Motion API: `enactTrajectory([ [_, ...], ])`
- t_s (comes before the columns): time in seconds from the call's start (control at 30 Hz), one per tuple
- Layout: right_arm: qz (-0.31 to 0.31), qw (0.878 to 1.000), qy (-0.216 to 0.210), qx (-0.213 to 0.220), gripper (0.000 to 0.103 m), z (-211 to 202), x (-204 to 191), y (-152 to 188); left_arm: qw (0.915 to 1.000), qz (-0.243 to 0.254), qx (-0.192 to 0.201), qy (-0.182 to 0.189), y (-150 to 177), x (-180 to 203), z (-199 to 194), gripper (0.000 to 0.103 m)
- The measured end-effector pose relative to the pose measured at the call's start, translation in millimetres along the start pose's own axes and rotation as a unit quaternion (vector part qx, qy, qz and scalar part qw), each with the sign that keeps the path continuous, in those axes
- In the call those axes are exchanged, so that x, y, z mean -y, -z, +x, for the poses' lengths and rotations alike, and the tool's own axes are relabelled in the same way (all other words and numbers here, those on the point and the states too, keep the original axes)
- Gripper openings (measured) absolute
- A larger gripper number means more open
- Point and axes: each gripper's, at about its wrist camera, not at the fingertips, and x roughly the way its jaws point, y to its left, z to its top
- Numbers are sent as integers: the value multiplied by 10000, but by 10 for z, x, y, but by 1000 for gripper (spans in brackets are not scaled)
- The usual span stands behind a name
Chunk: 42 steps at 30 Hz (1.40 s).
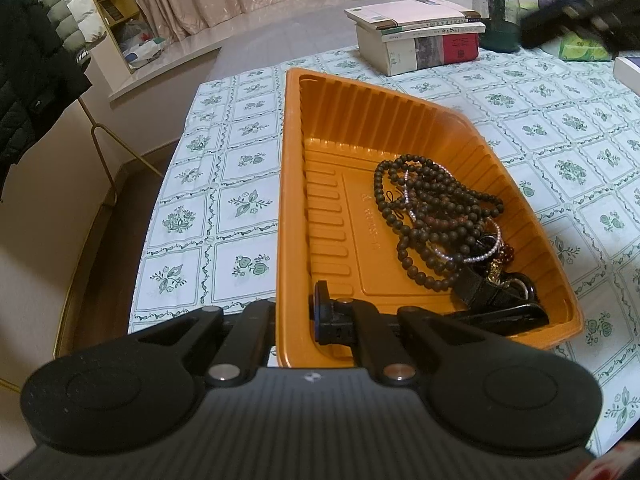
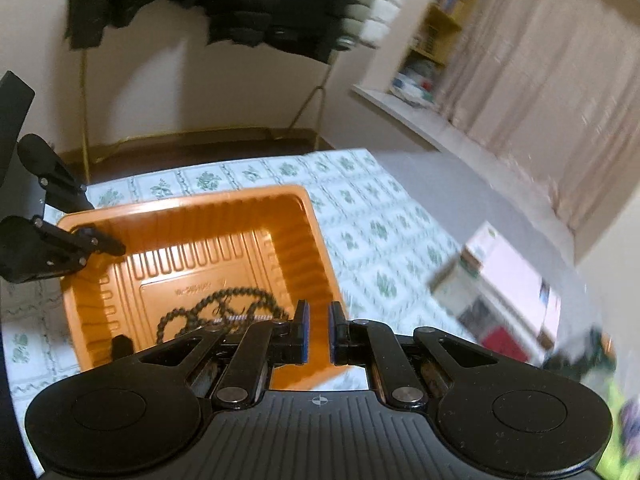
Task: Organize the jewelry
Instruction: 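Hold the tray with the left gripper while the right gripper lowers the necklace inside and opens, then lower the tray onto the cloth and open the left gripper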
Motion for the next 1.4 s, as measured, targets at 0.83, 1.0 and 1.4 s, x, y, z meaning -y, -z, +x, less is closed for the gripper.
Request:
enactTrajectory([
  [0.83, 4052, 9126, 256, -480, 55, -660, -249, 1717, 9893, -1249, -76, 745, 313, -446, 211, 10],
  [1.0, 4136, 9086, 322, -485, 55, -728, -252, 1721, 9827, -1688, 82, 761, 428, -570, 188, 25],
  [1.4, 4274, 9021, 341, -479, 56, -846, -424, 1752, 9672, -2377, 705, 545, 568, -716, -453, 47],
])
